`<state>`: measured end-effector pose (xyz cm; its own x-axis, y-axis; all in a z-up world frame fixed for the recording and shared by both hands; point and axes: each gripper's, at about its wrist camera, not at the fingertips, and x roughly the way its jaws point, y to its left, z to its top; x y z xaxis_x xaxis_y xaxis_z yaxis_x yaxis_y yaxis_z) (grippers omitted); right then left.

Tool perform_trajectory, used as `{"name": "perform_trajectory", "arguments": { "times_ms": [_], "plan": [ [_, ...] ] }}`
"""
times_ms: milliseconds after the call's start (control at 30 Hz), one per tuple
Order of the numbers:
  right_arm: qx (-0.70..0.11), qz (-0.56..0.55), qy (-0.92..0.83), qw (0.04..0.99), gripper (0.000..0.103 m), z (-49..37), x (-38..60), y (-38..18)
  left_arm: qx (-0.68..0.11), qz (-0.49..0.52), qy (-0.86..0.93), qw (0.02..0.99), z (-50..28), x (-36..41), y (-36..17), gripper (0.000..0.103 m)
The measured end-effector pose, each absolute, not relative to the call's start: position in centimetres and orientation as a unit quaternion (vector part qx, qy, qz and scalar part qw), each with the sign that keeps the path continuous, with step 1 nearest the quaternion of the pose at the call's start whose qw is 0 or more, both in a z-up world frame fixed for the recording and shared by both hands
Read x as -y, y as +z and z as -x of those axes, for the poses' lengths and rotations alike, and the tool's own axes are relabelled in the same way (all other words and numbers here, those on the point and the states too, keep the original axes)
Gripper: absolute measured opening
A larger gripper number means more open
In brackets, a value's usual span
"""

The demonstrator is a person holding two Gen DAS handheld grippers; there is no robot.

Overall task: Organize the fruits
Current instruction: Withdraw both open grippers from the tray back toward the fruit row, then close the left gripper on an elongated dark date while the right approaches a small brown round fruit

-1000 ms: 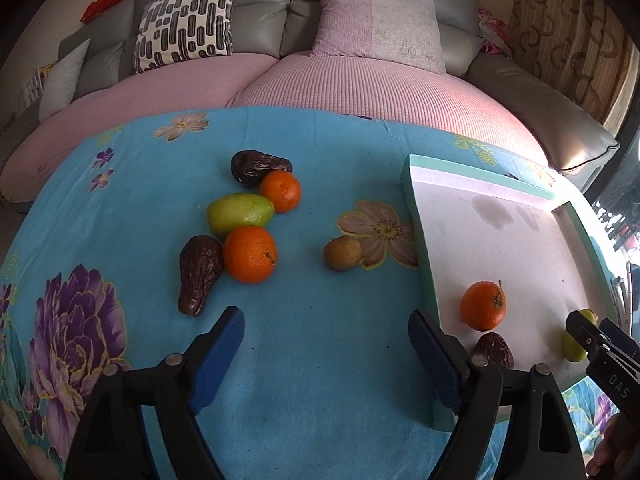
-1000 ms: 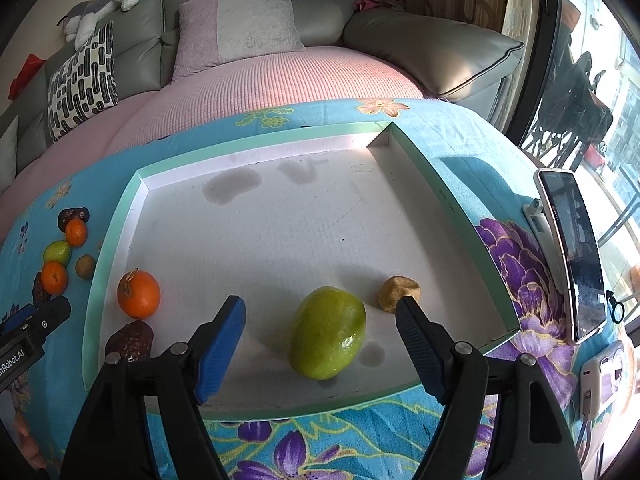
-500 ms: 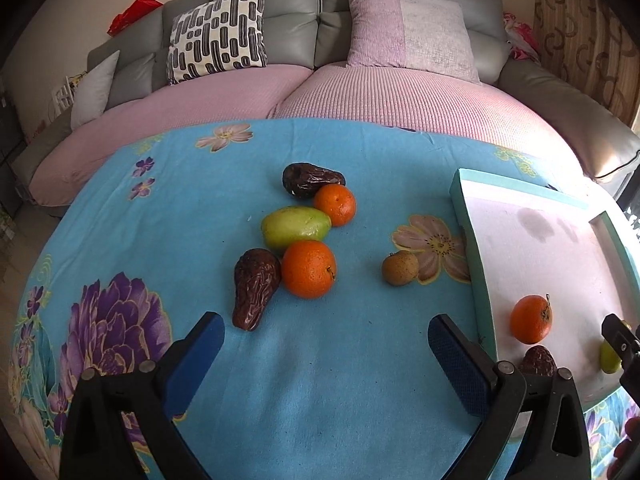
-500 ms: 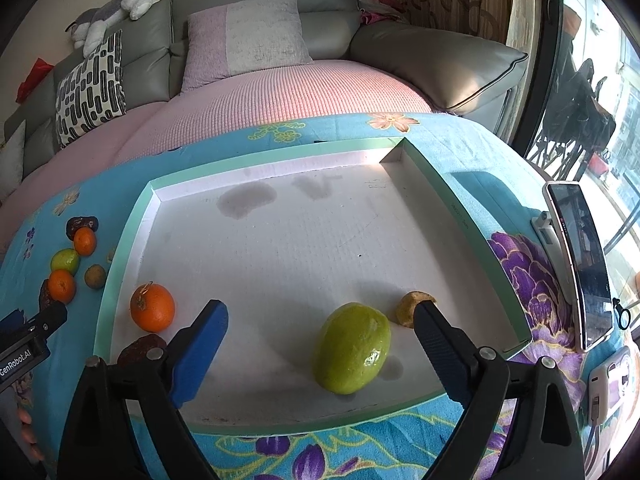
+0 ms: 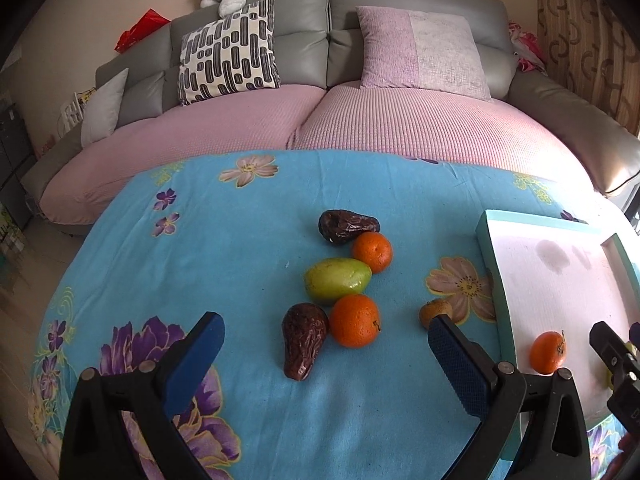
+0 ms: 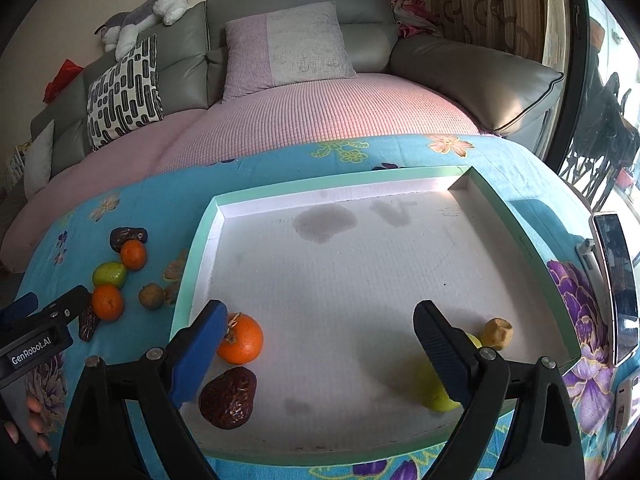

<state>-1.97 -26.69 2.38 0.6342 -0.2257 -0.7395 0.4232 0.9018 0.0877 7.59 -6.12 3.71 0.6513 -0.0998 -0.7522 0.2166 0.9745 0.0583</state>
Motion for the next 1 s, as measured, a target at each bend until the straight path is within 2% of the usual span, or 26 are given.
{"name": "perform_trajectory", "arguments": {
  "times_ms": [433, 600, 767, 867, 1000],
  "plan": [
    [-0.362, -0.149, -0.134, 0.91, 0.094, -1.8, 21.9, 2.7, -0.379, -0.031, -0.042, 0.924, -11.6, -0.1, 6.2, 0.103],
    [-0.354, -0.154, -0.105, 0.917, 0.094, -3.0, 19.6, 2.8, -0.384, 0.009, -0.039, 0.923, -12.3, -2.7, 5.8, 0.103],
    [-0.361, -0.114, -0.085, 0.922, 0.093, -4.1, 17.2, 2.7, -0.401, 0.035, -0.044, 0.914, -12.8, -4.2, 4.6, 0.103],
    [-0.373, -0.109, -0.069, 0.919, 0.075, -4.7, 16.5, 2.4, -0.417, 0.046, -0.049, 0.907, -13.0, -4.6, 3.6, 0.102],
    [-0.392, -0.1, -0.048, 0.913, 0.073, -5.7, 15.3, 1.8, -0.439, 0.045, -0.047, 0.896, -13.6, -4.8, 2.0, 0.1]
  ]
}}
